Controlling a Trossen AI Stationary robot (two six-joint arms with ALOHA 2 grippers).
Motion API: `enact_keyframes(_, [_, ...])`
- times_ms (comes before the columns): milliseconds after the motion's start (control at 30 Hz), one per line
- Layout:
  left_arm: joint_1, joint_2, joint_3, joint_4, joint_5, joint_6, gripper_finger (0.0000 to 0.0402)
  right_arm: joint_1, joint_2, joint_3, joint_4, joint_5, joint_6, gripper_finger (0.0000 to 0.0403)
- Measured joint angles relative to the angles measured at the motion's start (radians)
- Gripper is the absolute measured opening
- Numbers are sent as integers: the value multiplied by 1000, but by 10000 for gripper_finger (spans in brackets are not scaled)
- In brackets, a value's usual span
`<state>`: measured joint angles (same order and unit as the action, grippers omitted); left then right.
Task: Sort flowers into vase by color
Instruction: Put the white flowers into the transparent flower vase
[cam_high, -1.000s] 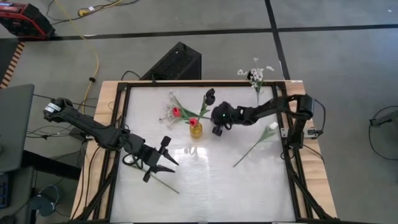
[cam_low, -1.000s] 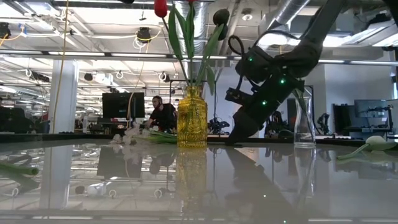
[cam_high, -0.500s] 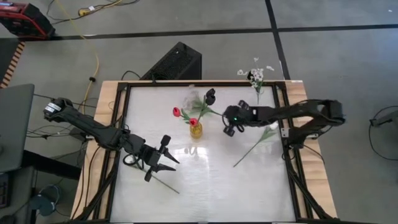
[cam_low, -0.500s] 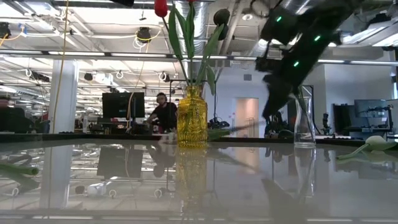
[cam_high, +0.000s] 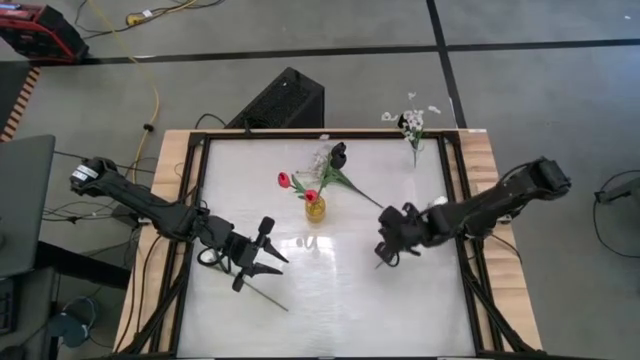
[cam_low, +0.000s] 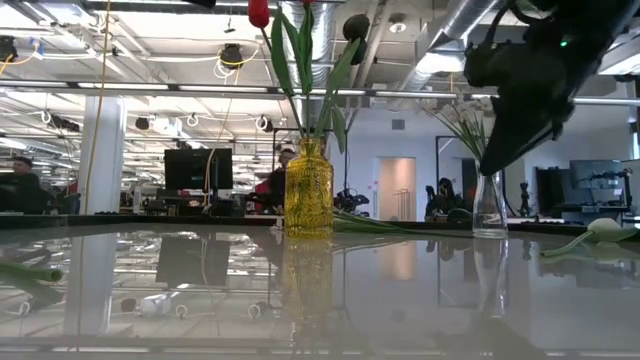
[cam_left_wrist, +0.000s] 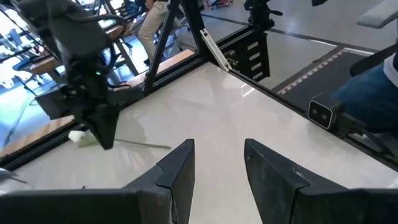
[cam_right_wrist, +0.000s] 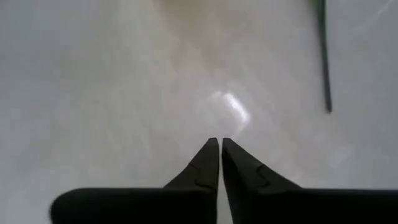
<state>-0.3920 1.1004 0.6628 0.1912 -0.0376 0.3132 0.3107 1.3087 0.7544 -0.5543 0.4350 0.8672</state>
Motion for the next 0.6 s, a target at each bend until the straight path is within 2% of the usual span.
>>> enact_keyframes(67, [0,0,0,6,1,0,128,-16,26,0,25,53,-31,69])
enact_keyframes(167, [0,0,0,13,12,-12,128,-120,58,0,68,58,-96,85])
enact_keyframes(400, [0,0,0,31,16,-86,128,-419,162,7,322,-131,-410,144])
enact_keyframes(600, [0,0,0,42,16,-105,128,-581,281,71,333,-174,-558,216])
